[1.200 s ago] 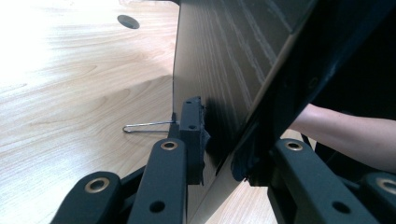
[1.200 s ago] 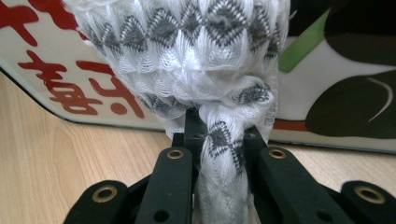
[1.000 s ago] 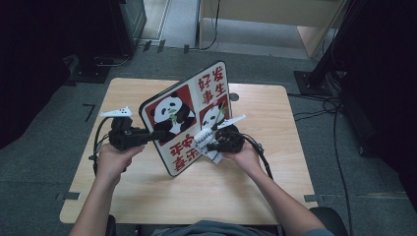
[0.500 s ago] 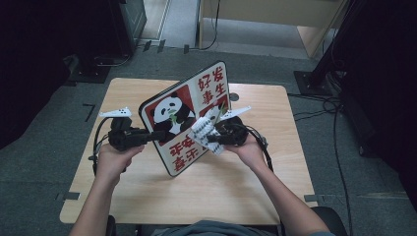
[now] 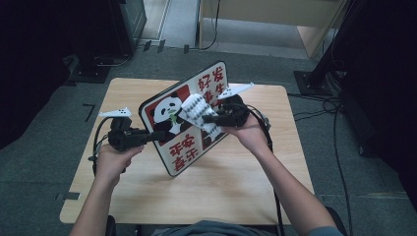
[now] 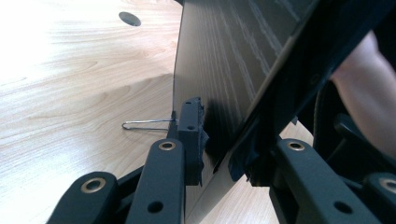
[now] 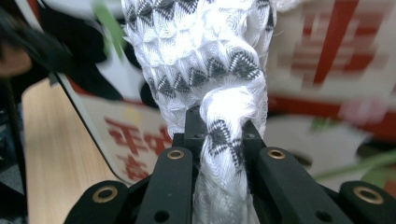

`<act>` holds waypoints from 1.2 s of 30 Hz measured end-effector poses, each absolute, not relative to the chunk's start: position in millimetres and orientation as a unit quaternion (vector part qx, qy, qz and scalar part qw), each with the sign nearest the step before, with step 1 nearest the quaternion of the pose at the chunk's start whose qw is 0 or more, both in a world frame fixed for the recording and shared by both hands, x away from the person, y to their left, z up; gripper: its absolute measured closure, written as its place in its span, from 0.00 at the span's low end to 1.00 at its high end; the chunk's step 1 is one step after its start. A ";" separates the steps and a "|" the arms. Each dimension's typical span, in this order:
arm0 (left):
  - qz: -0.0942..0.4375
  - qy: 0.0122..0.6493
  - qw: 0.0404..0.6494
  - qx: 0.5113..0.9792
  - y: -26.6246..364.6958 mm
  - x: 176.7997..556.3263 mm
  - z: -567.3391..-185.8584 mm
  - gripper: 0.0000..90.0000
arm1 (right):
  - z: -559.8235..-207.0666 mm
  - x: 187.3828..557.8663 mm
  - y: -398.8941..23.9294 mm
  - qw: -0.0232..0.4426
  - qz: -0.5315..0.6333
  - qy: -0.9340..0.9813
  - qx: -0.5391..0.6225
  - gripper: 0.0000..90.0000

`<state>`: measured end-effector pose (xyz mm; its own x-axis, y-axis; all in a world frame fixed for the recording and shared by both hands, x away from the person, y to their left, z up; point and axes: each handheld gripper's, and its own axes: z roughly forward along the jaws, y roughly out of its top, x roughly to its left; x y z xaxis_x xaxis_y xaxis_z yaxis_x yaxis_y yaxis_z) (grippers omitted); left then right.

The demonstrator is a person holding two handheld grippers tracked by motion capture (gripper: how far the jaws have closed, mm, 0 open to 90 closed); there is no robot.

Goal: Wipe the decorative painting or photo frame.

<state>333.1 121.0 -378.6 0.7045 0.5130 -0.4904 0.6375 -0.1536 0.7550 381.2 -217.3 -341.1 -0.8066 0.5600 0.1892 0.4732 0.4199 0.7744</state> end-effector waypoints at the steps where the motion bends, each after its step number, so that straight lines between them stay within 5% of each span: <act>1: -0.057 0.379 0.527 0.758 121.0 332.8 -378.4 0.81 | -333.6 382.6 -215.5 0.052 0.445 0.842 0.302 0.90; 21: -0.040 0.389 0.522 0.758 123.4 331.2 -376.9 0.84 | -235.8 396.5 -172.9 0.098 0.461 0.844 0.256 0.90; 36: -0.042 0.384 0.526 0.758 124.9 331.7 -378.5 0.84 | -247.4 410.2 -159.3 0.085 0.455 0.847 0.260 0.90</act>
<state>331.7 124.9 -378.5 0.7017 0.5377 -0.4675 0.6261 -0.1521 0.7648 410.2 -159.3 -247.4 -0.8501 0.5183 0.0931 0.3635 0.4498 0.8158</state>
